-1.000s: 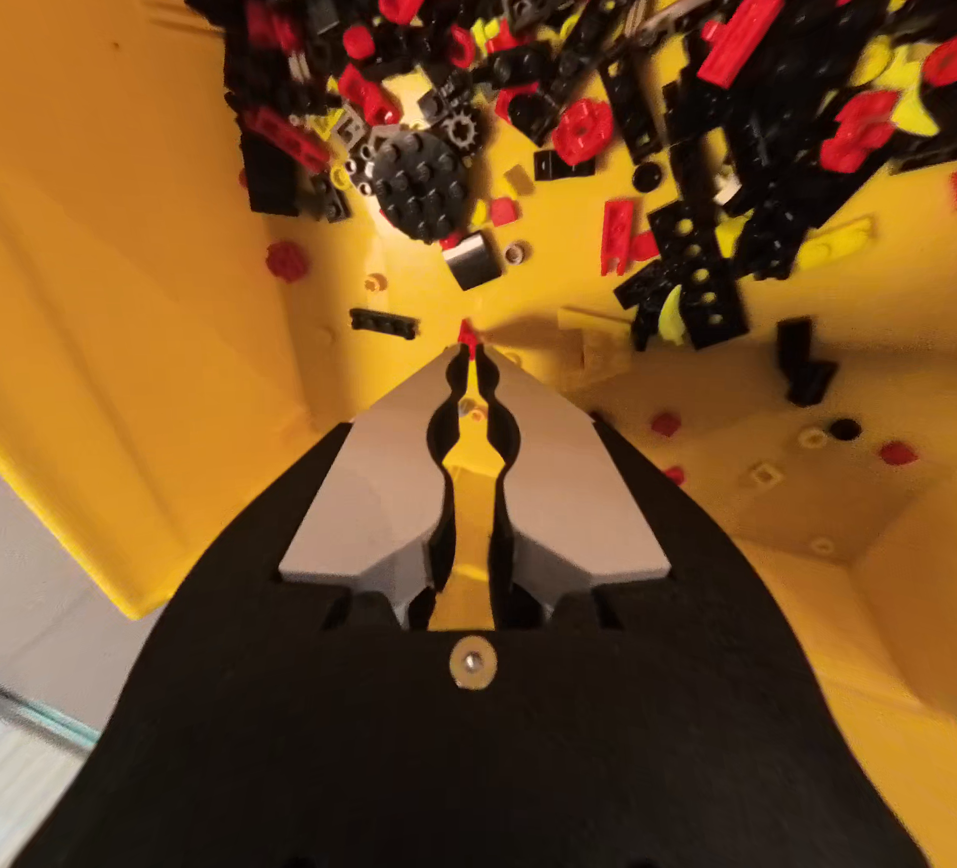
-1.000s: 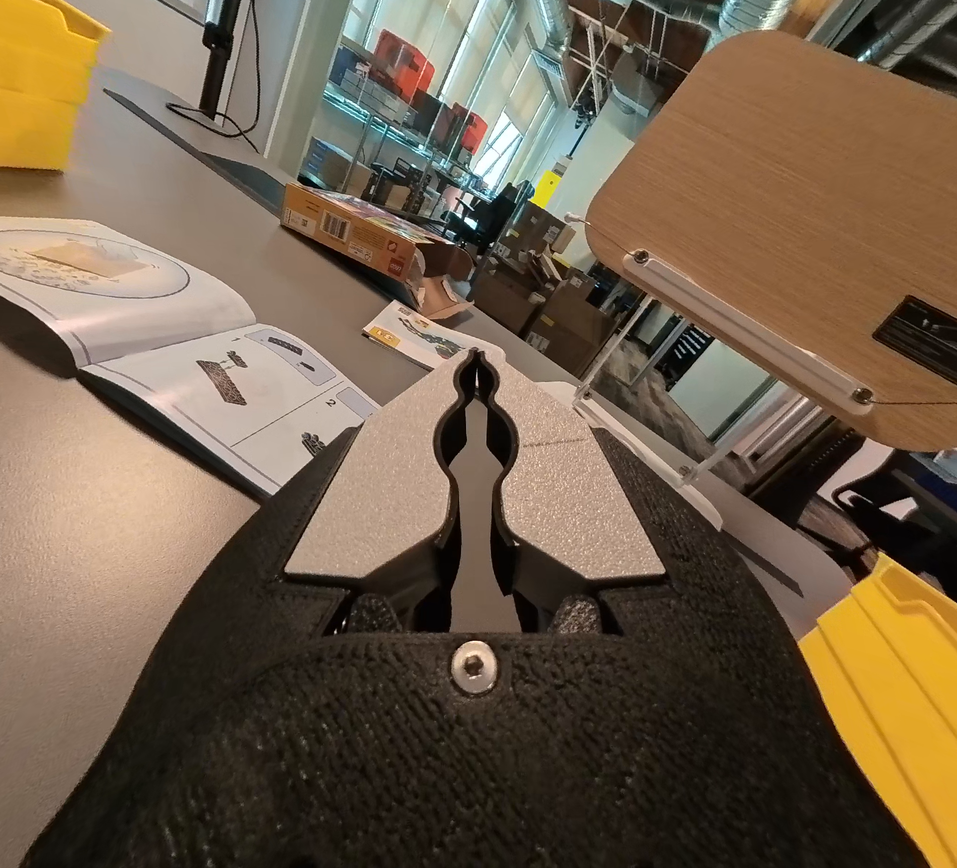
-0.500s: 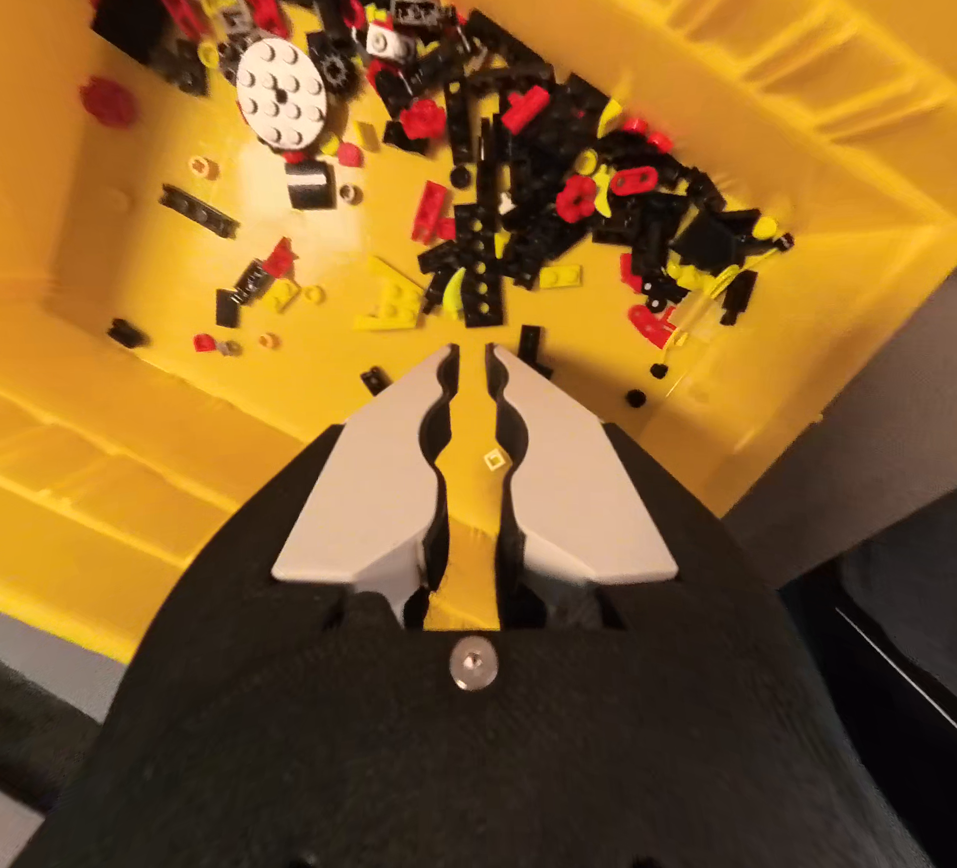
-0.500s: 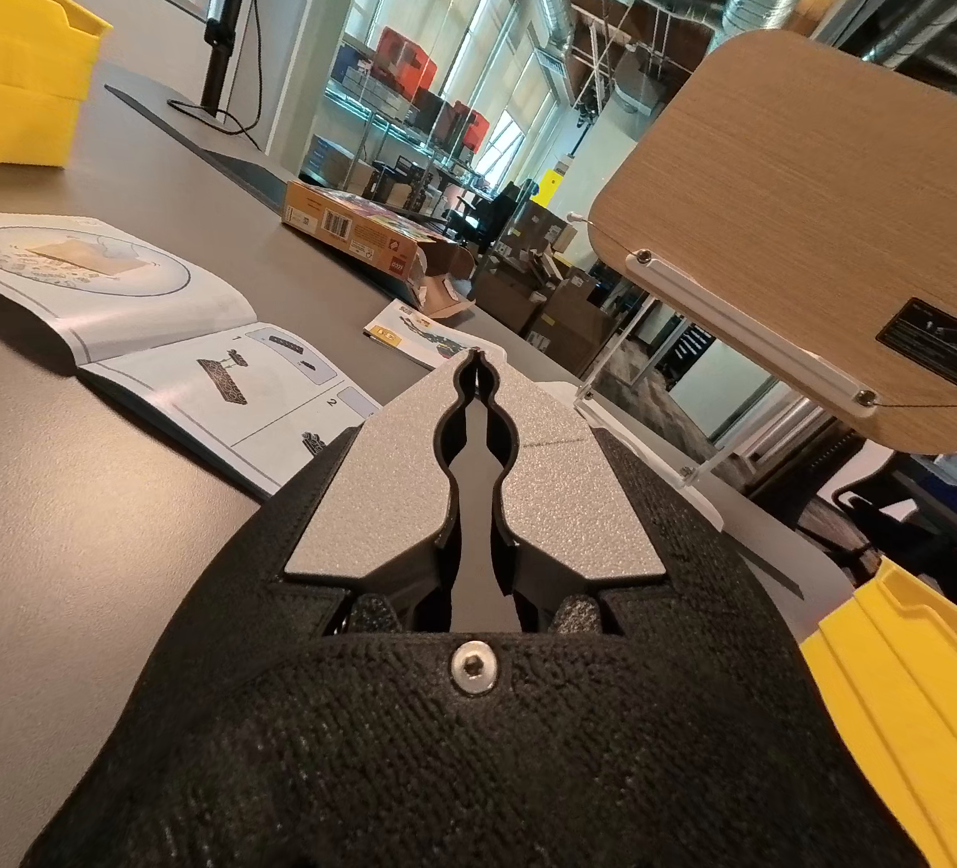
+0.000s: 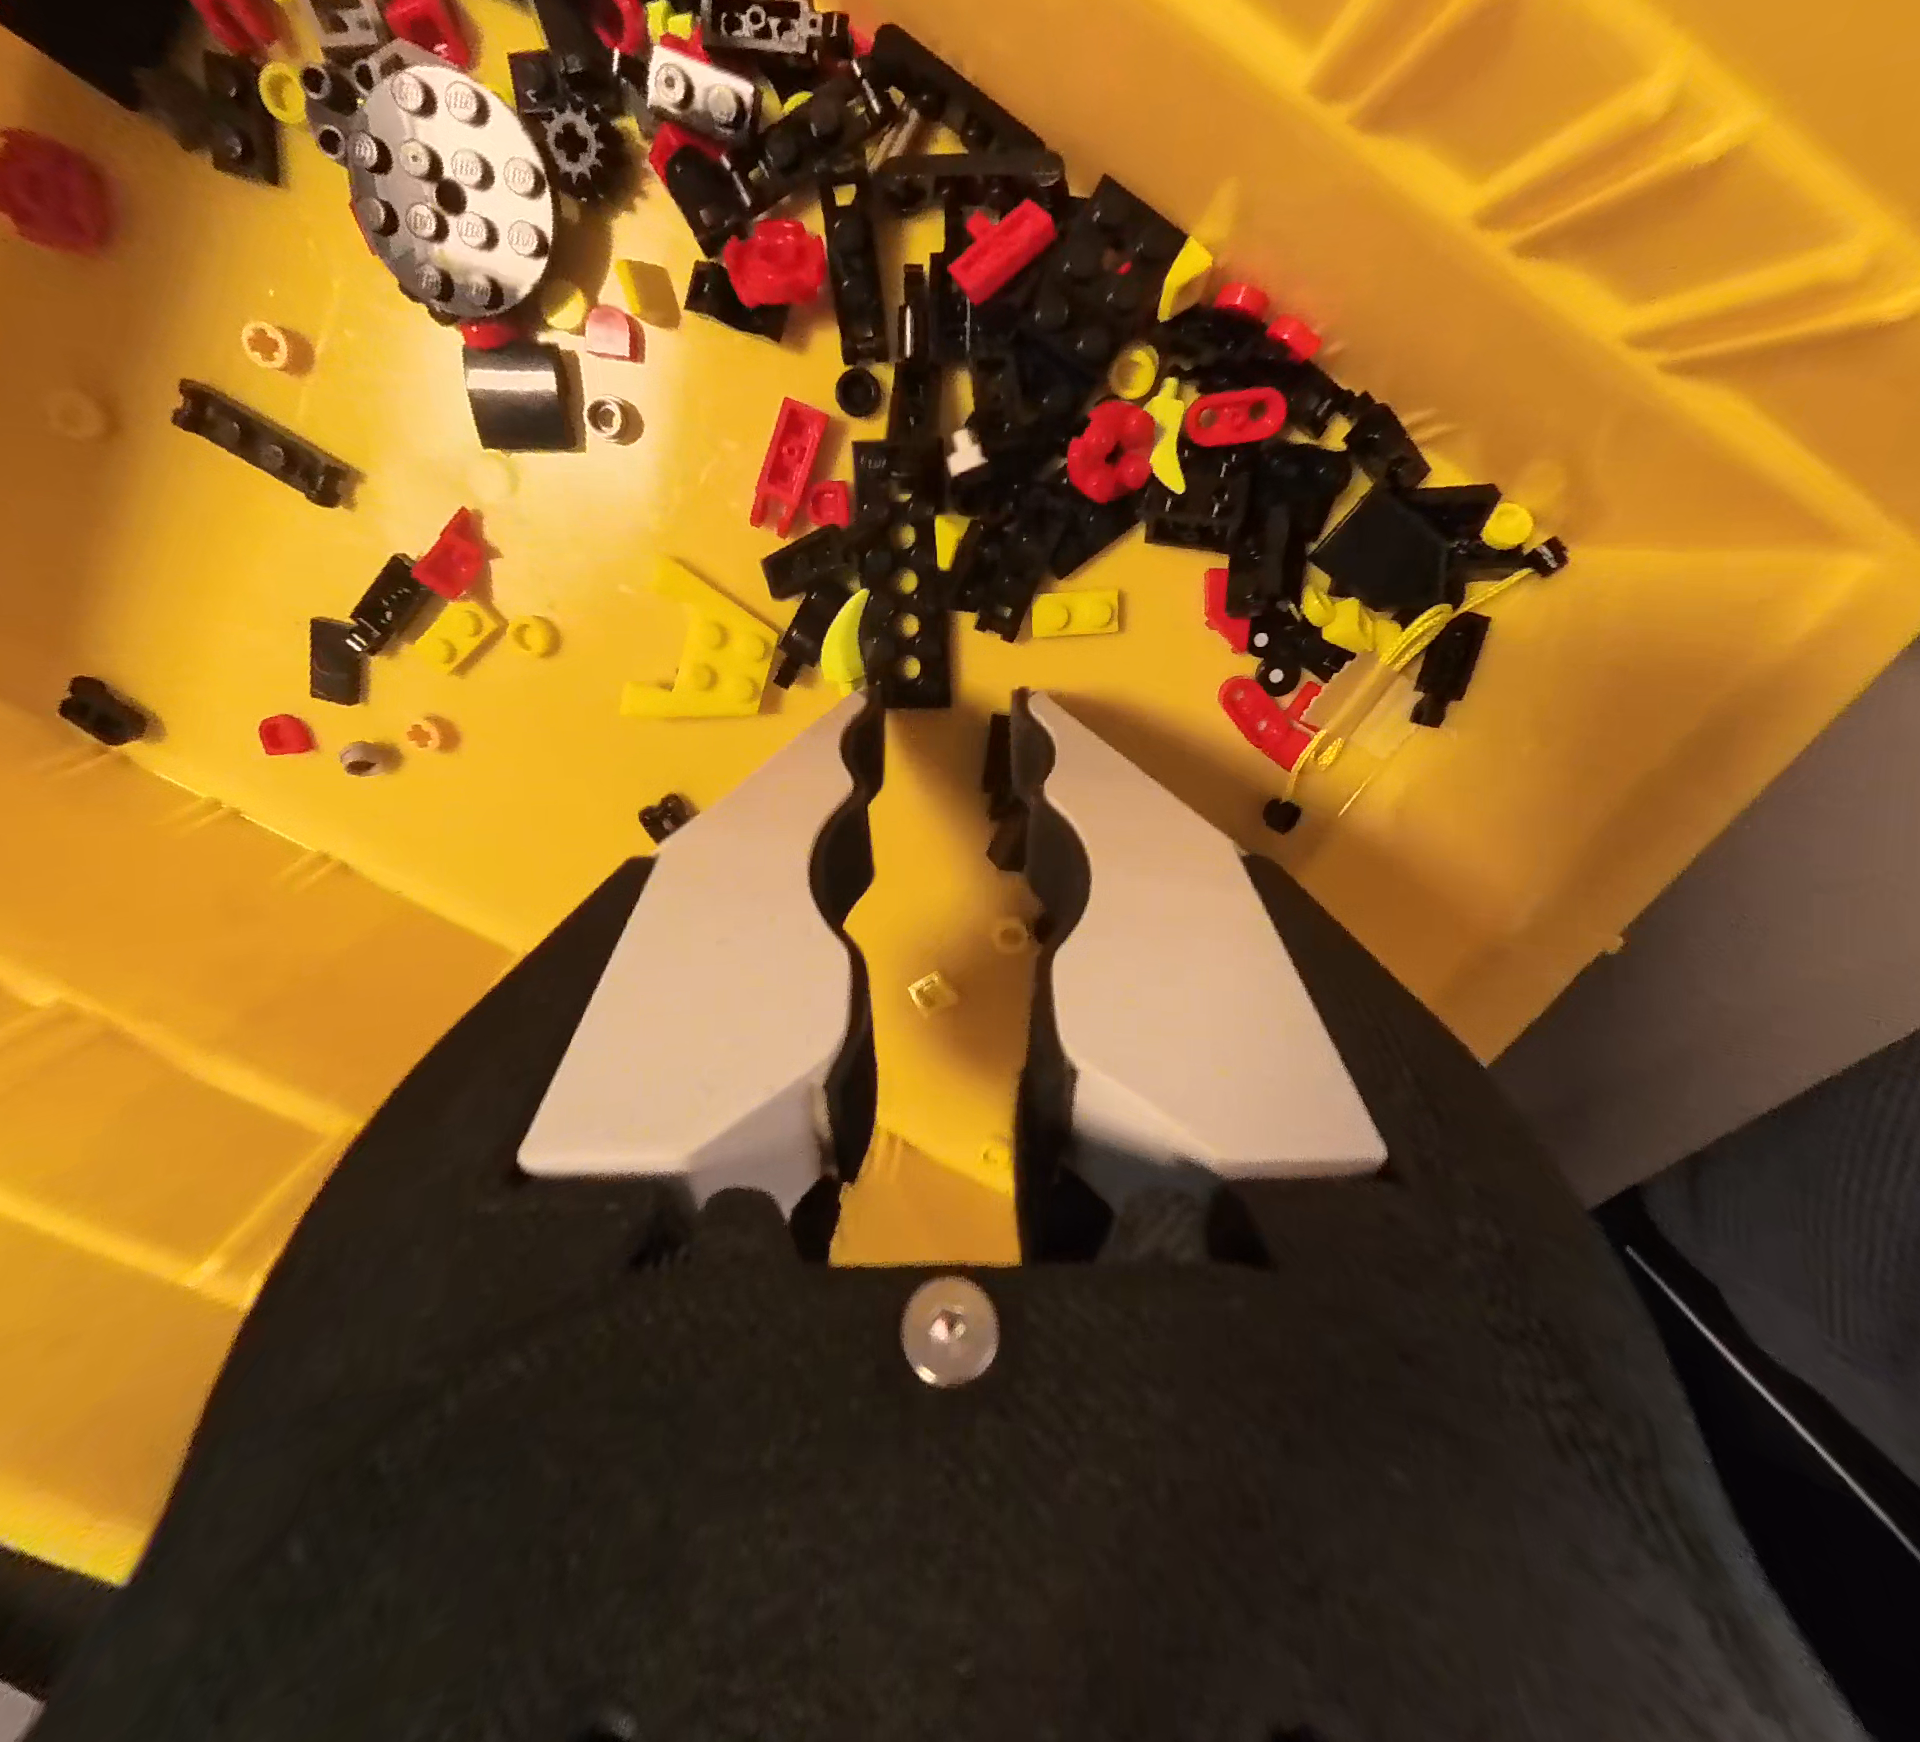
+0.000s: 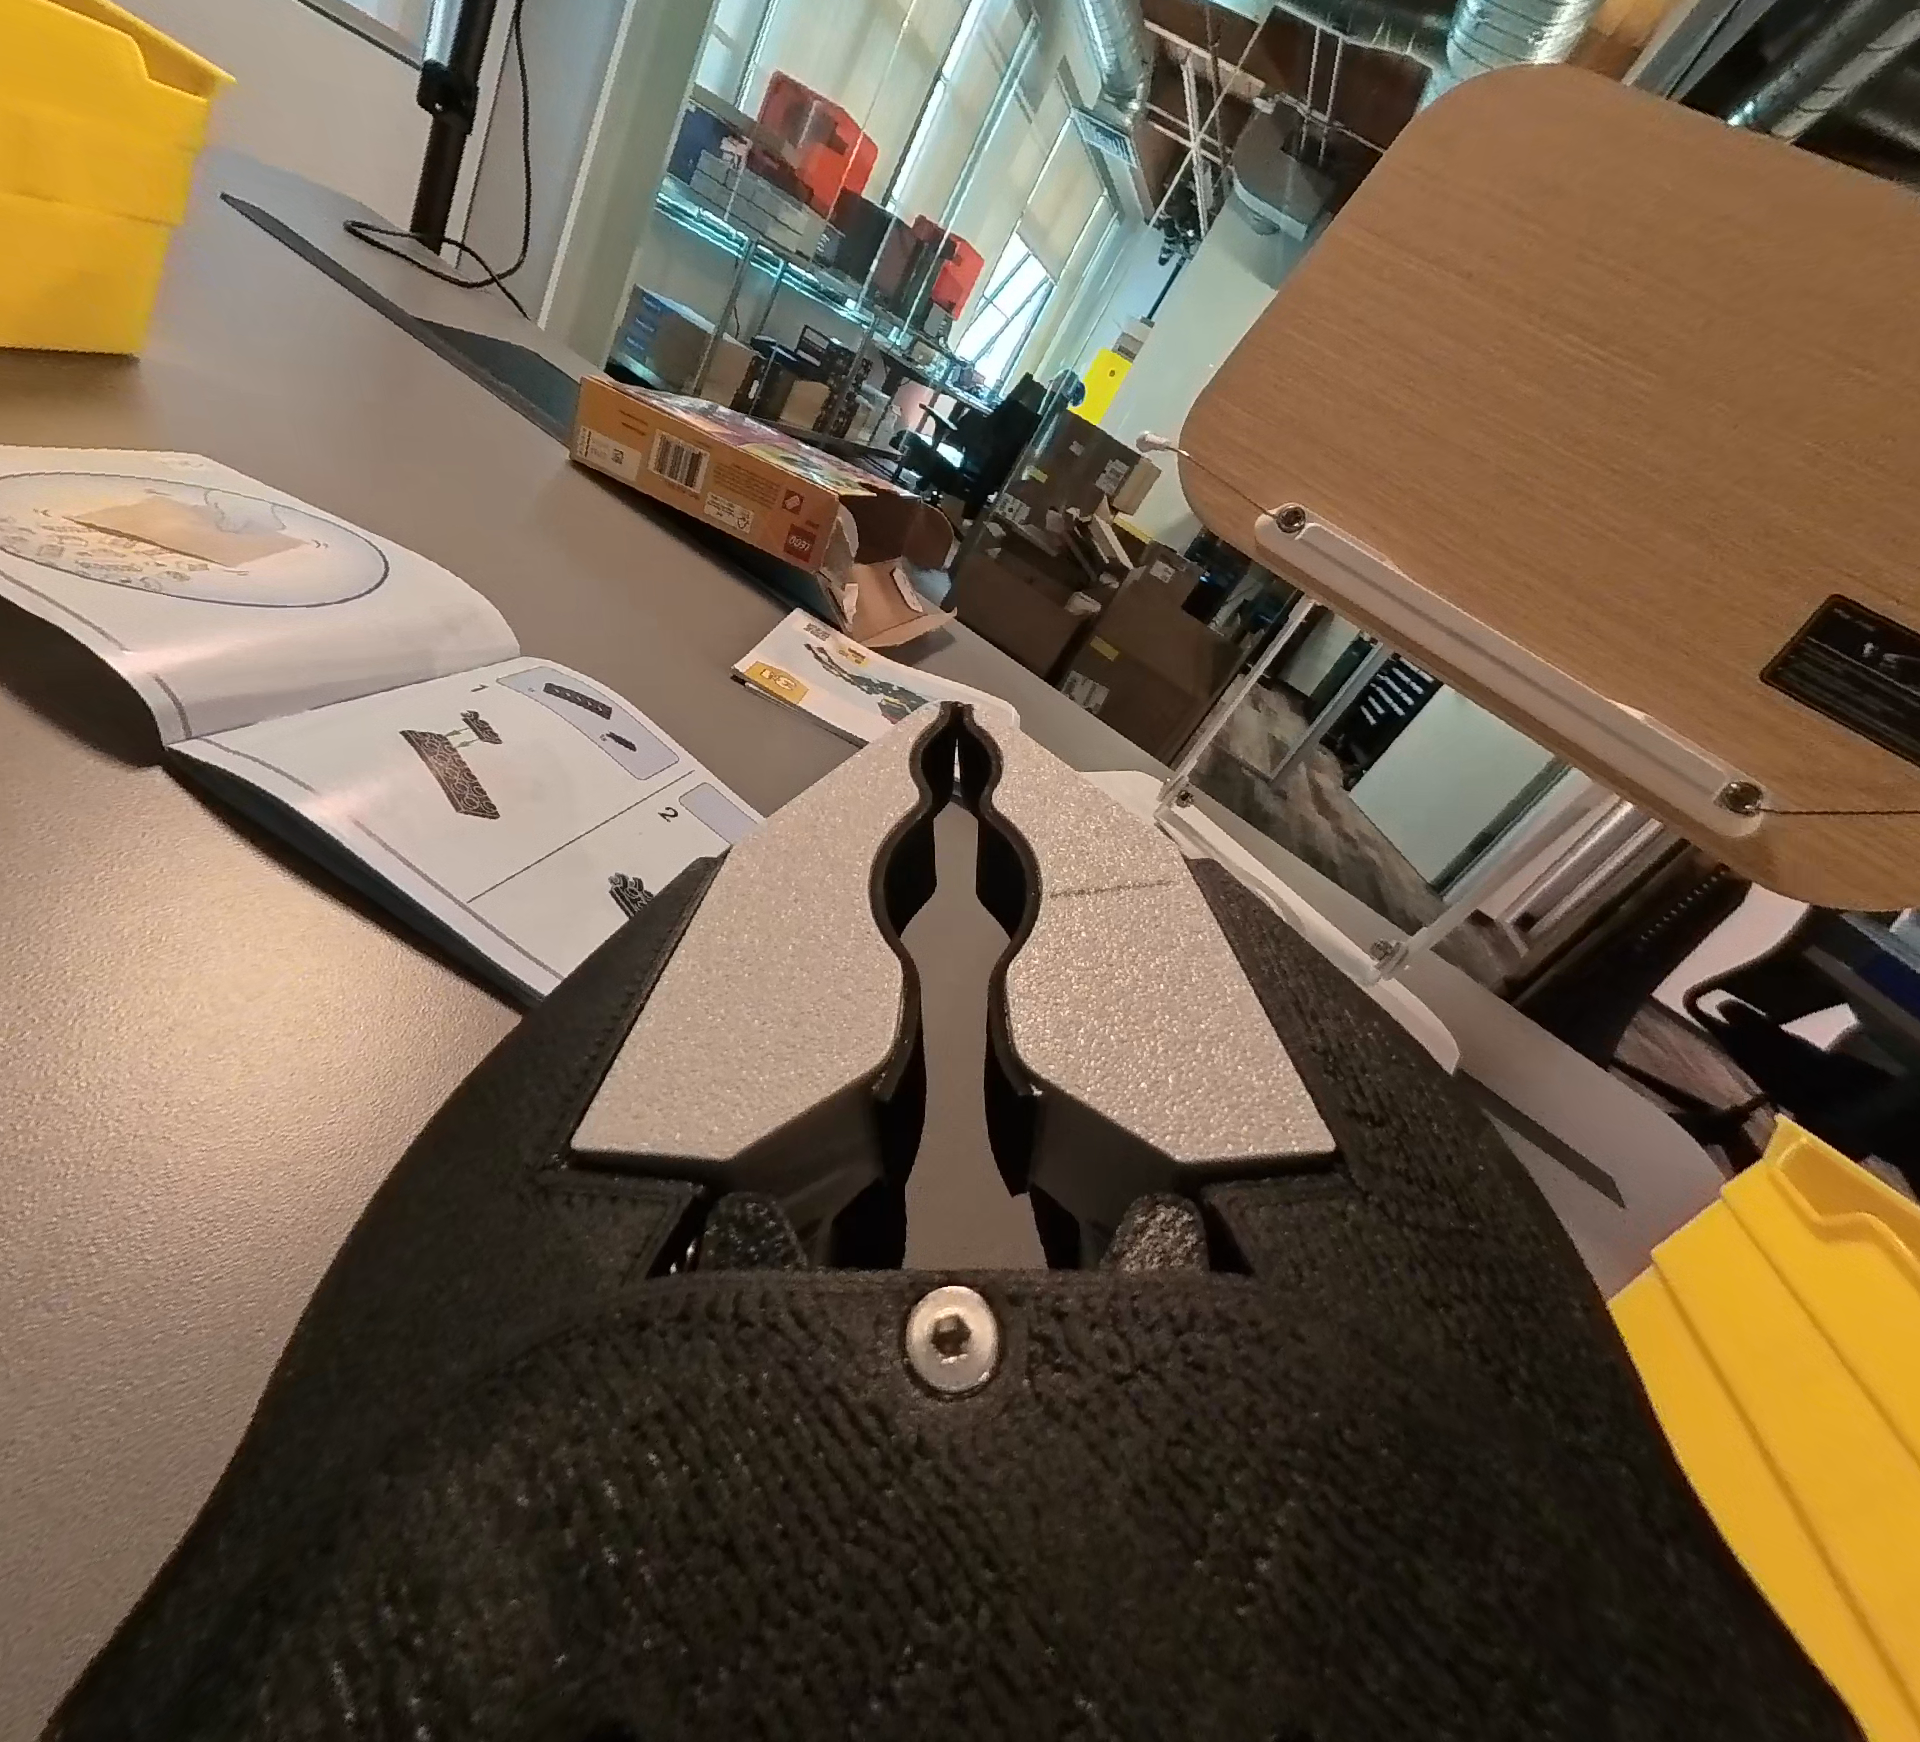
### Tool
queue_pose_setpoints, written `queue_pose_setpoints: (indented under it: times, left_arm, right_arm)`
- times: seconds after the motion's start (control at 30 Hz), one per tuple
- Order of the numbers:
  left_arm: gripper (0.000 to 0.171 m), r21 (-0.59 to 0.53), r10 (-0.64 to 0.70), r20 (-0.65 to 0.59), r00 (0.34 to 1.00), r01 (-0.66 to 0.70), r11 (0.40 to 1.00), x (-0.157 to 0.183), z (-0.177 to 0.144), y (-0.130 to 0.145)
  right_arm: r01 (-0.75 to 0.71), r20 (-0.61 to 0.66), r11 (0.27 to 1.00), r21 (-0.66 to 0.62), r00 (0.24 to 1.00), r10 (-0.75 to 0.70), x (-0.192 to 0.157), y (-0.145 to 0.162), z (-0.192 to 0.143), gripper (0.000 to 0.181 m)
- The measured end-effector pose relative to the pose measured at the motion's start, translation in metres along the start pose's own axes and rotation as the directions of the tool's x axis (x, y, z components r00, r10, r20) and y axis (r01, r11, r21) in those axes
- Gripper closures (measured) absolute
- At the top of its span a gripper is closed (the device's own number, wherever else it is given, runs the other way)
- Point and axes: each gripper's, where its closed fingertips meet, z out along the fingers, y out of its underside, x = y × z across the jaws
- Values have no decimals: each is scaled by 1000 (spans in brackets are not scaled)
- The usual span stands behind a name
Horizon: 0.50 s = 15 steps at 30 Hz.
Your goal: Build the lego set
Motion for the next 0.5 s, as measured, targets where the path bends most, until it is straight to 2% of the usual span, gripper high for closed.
queue_pose_setpoints:
  times: [0.23,0.4,0.5]
  left_arm:
    - [147,43,4,27,1000,-5,999,-1,2,-3]
    - [154,72,25,55,998,-29,997,-3,4,-7]
    - [159,55,73,112,991,-79,995,-6,4,-7]
  right_arm:
    - [0,2,1000,0,1000,0,0,0,0,181]
    - [-1,1,1000,0,1000,1,0,0,0,181]
    - [1,2,1000,0,1000,-1,0,0,0,181]
